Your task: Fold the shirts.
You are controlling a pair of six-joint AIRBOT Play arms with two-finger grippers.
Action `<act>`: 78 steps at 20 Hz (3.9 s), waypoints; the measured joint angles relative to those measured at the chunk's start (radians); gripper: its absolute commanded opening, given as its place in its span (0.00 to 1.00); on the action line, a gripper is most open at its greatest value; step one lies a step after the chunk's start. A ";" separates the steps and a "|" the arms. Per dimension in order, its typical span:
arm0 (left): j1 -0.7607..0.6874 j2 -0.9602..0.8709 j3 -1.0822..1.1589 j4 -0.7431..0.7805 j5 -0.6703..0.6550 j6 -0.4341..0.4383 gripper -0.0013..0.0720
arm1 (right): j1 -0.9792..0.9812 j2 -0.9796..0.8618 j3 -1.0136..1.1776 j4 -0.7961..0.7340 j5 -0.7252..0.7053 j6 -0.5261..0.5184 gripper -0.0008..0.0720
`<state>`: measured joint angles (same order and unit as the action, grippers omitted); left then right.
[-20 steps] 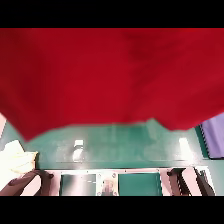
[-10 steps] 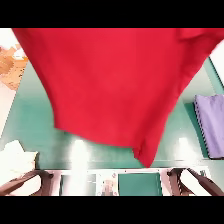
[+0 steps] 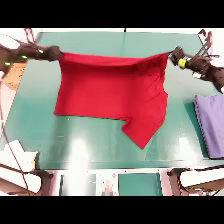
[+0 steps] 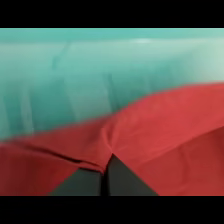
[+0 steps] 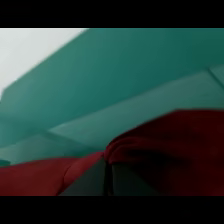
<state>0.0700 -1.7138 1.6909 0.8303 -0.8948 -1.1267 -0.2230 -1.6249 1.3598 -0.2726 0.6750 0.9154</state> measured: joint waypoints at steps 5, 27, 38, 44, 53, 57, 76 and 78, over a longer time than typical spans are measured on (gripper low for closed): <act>0.002 -0.089 0.024 0.005 0.030 -0.001 0.89 | -0.073 -0.081 0.009 -0.012 0.095 0.013 0.25; 0.348 0.125 -0.454 0.190 -0.500 -0.088 0.84 | -0.459 0.394 -0.828 -0.457 0.373 0.283 0.51; 0.364 0.134 -0.486 0.130 -0.414 -0.113 0.84 | -0.269 0.230 -0.784 -0.280 0.242 0.212 0.04; 0.328 0.134 -0.613 0.119 -0.343 -0.104 0.84 | -0.299 0.220 -0.761 -0.322 0.270 0.210 0.04; 0.231 0.097 -0.724 -0.079 -0.196 0.017 0.05 | -0.299 0.220 -0.757 -0.332 0.299 0.208 0.03; 0.225 0.108 -0.682 -0.092 -0.254 0.053 0.04 | -0.299 0.221 -0.741 -0.341 0.328 0.207 0.03; 0.221 0.834 0.368 -0.204 -0.321 0.005 0.05 | -0.301 0.854 0.602 -0.314 0.403 0.428 0.03; 0.221 0.859 0.388 -0.159 -0.304 -0.020 0.05 | -0.301 0.872 0.640 -0.358 0.381 0.460 0.03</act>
<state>0.2913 -0.8551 2.0789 0.6712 -1.1988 -1.1465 -0.5240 -0.7532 1.9999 -0.6308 1.0557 1.3754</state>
